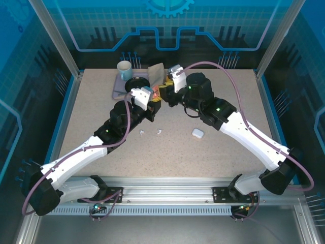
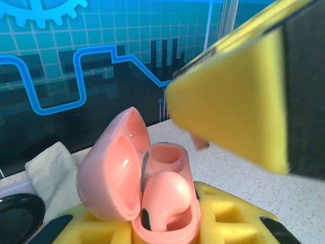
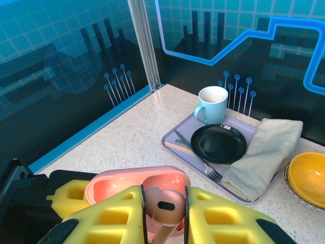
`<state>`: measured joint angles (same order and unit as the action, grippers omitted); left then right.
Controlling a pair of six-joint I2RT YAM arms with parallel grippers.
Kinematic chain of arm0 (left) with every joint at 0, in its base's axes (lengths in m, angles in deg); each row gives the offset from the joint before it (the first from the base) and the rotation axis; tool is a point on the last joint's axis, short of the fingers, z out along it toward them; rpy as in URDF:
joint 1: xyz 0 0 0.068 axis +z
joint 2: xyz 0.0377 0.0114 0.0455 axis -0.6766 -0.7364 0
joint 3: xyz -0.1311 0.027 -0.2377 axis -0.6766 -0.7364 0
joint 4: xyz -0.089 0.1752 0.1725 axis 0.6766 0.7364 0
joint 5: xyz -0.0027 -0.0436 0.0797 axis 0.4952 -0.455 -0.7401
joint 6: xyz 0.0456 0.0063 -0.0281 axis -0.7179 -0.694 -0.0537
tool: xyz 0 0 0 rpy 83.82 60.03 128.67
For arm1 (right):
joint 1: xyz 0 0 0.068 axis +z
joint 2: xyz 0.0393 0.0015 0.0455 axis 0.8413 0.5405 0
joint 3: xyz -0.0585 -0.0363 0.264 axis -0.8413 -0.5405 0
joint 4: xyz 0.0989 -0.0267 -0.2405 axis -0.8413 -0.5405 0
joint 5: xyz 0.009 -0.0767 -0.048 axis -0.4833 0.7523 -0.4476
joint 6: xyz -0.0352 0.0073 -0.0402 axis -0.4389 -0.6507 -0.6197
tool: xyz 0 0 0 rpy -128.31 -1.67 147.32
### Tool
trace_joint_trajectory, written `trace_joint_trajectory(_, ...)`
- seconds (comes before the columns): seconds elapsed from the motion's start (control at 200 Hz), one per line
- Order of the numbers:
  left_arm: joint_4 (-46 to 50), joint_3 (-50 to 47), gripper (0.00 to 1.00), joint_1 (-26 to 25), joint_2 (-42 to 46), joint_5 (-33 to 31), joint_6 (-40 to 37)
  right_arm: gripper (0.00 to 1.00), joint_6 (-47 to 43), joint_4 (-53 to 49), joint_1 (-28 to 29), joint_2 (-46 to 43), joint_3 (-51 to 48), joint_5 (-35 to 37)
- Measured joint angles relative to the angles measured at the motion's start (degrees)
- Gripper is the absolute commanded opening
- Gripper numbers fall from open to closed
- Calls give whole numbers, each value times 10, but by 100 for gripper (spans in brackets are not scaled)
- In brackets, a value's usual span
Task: Insert the wireless bluetooth earbuds into the charging case
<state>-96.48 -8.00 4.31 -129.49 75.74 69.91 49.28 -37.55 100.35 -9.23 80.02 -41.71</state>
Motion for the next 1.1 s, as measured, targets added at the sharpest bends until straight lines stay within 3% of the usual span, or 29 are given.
trace_joint_trajectory(1.1, -1, -3, 0, 0, 12, -2, -11, 19, 28, 3, -16, 9, 0, -19)
